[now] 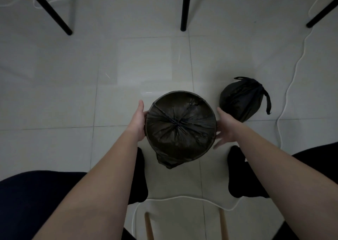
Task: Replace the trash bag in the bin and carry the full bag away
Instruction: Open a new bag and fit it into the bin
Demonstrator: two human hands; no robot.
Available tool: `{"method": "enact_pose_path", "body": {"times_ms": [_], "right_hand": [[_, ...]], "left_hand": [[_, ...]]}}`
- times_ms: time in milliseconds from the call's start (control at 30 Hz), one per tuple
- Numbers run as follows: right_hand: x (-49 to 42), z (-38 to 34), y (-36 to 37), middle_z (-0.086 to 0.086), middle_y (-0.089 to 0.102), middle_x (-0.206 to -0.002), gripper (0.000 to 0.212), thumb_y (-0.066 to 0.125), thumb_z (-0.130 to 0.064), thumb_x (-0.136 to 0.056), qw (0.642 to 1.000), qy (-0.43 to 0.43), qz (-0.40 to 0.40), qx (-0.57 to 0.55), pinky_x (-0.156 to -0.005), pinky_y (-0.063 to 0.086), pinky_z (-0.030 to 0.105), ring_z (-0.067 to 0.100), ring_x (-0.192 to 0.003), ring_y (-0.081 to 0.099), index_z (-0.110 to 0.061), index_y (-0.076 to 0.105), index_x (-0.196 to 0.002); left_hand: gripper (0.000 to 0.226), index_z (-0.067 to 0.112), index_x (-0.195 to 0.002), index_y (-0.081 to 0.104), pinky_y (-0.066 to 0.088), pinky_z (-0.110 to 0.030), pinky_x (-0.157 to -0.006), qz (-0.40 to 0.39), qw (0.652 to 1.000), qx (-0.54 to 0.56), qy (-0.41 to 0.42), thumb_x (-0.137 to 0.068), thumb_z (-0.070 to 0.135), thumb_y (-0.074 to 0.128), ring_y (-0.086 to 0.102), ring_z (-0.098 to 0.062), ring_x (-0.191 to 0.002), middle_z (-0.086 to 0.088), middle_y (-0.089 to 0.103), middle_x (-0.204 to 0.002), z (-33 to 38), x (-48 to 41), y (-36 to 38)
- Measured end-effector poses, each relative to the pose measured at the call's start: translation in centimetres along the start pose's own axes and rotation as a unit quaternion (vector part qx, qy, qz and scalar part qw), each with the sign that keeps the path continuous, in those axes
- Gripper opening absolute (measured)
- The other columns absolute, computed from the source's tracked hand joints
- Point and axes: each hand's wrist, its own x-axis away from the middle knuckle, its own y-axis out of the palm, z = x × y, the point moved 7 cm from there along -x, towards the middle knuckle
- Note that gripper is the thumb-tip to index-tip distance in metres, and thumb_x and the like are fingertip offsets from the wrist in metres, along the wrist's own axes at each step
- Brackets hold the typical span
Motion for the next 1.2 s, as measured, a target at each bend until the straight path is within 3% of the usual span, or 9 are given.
{"method": "enact_pose_path", "body": {"times_ms": [100, 267, 367, 467, 600, 733, 800, 933, 1200], "right_hand": [[1.2, -3.7, -1.2, 0.008, 0.056, -0.144, 0.075, 0.029, -0.071, -0.098, 0.984, -0.111, 0.127, 0.056, -0.109, 0.036, 0.065, 0.035, -0.132, 0.049, -0.015, 0.060, -0.137], [2.0, -6.8, 1.5, 0.000, 0.061, -0.133, 0.060, 0.032, -0.069, -0.099, 0.980, -0.167, 0.076, 0.071, -0.107, 0.041, 0.062, 0.029, -0.122, 0.056, -0.024, 0.067, -0.118], [2.2, -6.4, 1.1, 0.004, 0.059, -0.132, 0.067, 0.032, -0.073, -0.097, 0.984, -0.144, 0.069, 0.079, -0.103, 0.043, 0.065, 0.035, -0.123, 0.055, -0.017, 0.065, -0.114], [2.0, -5.5, -0.1, 0.010, 0.055, -0.144, 0.086, 0.027, -0.078, -0.094, 0.988, -0.093, 0.055, 0.110, -0.102, 0.040, 0.069, 0.044, -0.134, 0.049, -0.011, 0.059, -0.136], [2.3, -5.4, -0.2, 0.010, 0.049, -0.152, 0.089, 0.028, -0.079, -0.094, 0.991, -0.088, 0.046, 0.086, -0.098, 0.039, 0.076, 0.044, -0.141, 0.042, -0.011, 0.052, -0.146], [2.0, -4.4, 1.4, 0.009, 0.049, -0.152, 0.100, 0.024, -0.084, -0.090, 0.996, -0.076, -0.021, 0.032, -0.091, 0.044, 0.077, 0.042, -0.126, 0.053, -0.008, 0.041, -0.154], [1.7, -4.2, 1.7, 0.009, 0.049, -0.153, 0.106, 0.021, -0.088, -0.088, 0.996, -0.073, -0.044, 0.026, -0.087, 0.047, 0.074, 0.040, -0.120, 0.056, -0.008, 0.040, -0.155], [0.8, -4.3, 2.4, 0.011, 0.056, -0.144, 0.111, 0.019, -0.093, -0.082, 0.995, -0.064, -0.068, 0.040, -0.099, 0.042, 0.074, 0.041, -0.125, 0.056, -0.008, 0.048, -0.148], [-0.8, -3.9, 3.0, 0.015, 0.068, -0.133, 0.116, 0.012, -0.098, -0.077, 0.994, -0.036, -0.092, 0.053, -0.108, 0.035, 0.072, 0.042, -0.127, 0.058, -0.012, 0.063, -0.135]], "left_hand": [[0.086, 0.014, -0.144, 0.055, 0.031, -0.062, -0.115, 0.131, 0.978, -0.161, -0.007, -0.097, 0.078, 0.021, 0.048, -0.039, -0.134, -0.007, 0.051, -0.153, 0.7, 0.6, -2.8], [0.086, 0.009, -0.130, 0.054, 0.041, -0.071, -0.103, 0.055, 0.970, -0.206, -0.115, -0.095, 0.081, 0.022, 0.064, -0.045, -0.109, -0.022, 0.062, -0.128, -0.7, 2.5, -2.3], [0.094, 0.009, -0.145, 0.049, 0.044, -0.065, -0.100, 0.032, 0.990, -0.110, -0.081, -0.092, 0.084, 0.029, 0.057, -0.049, -0.126, -0.025, 0.056, -0.143, -0.4, 1.9, -1.5], [0.078, 0.016, -0.147, 0.054, 0.045, -0.056, -0.107, 0.044, 0.999, 0.010, 0.005, -0.099, 0.073, 0.033, 0.056, -0.039, -0.129, -0.012, 0.054, -0.152, 1.5, 1.2, -1.6], [0.077, 0.017, -0.149, 0.053, 0.032, -0.065, -0.112, 0.077, 0.991, -0.111, 0.015, -0.101, 0.072, 0.028, 0.043, -0.041, -0.143, -0.008, 0.048, -0.155, 2.7, 1.9, -2.0], [0.093, 0.014, -0.149, 0.050, 0.051, -0.059, -0.089, 0.025, 0.994, -0.106, -0.027, -0.091, 0.085, 0.034, 0.058, -0.040, -0.122, -0.010, 0.061, -0.137, 0.9, 2.0, -1.8], [0.097, 0.016, -0.149, 0.051, 0.050, -0.061, -0.096, 0.018, 0.996, -0.080, -0.019, -0.086, 0.089, 0.039, 0.058, -0.038, -0.123, -0.008, 0.061, -0.137, 0.3, 1.5, -1.7], [0.093, 0.019, -0.128, 0.065, 0.047, -0.059, -0.101, -0.001, 0.996, -0.084, -0.015, -0.081, 0.094, 0.038, 0.058, -0.033, -0.119, -0.005, 0.066, -0.132, 0.3, 1.1, -1.1], [0.099, 0.019, -0.124, 0.072, 0.047, -0.057, -0.102, -0.001, 0.996, -0.087, -0.011, -0.076, 0.098, 0.035, 0.062, -0.034, -0.119, -0.006, 0.071, -0.127, 1.2, 1.2, -0.7]]}}
